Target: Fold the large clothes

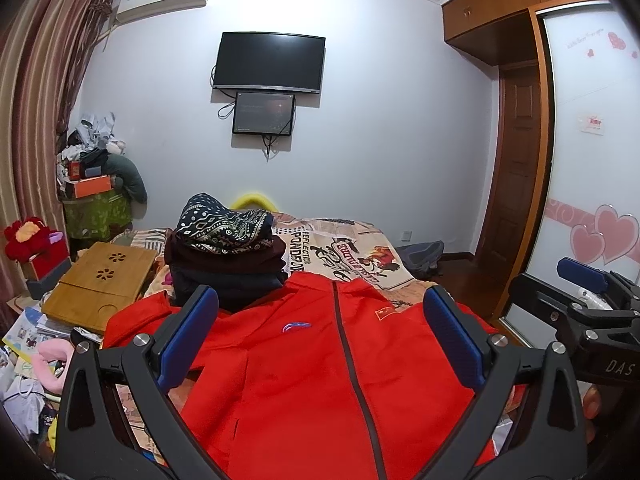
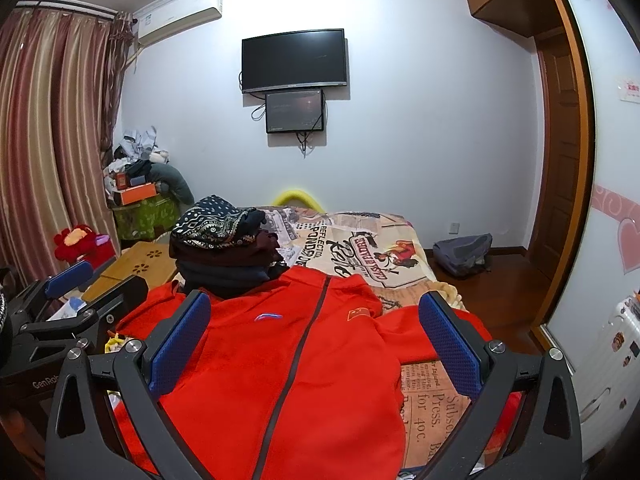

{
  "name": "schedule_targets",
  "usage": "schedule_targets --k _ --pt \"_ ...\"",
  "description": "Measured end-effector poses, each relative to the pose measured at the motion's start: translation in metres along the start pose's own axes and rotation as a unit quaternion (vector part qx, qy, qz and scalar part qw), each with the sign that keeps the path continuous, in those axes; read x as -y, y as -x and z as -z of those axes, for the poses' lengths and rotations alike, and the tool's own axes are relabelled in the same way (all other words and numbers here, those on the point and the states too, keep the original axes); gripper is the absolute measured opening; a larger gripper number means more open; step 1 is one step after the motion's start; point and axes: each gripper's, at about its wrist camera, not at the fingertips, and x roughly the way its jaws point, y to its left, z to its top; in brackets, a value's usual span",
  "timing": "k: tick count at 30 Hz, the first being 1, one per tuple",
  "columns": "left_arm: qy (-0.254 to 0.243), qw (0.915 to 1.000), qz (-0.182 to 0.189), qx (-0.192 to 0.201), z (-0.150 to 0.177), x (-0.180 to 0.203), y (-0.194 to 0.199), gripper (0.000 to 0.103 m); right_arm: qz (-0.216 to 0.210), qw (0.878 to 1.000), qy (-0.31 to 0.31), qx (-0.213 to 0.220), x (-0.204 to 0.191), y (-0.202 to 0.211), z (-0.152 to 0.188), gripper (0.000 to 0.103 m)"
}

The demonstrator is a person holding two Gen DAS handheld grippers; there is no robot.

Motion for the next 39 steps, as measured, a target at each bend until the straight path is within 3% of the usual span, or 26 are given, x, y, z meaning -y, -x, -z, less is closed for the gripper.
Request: schedule_targets --k 39 --pt "0.000 1.0000 -0.002 -0.004 -0.0014 0.0038 -0.0067 0.103 0.000 1.000 0.001 -0.006 -0.0023 -0.0018 0.0029 0.103"
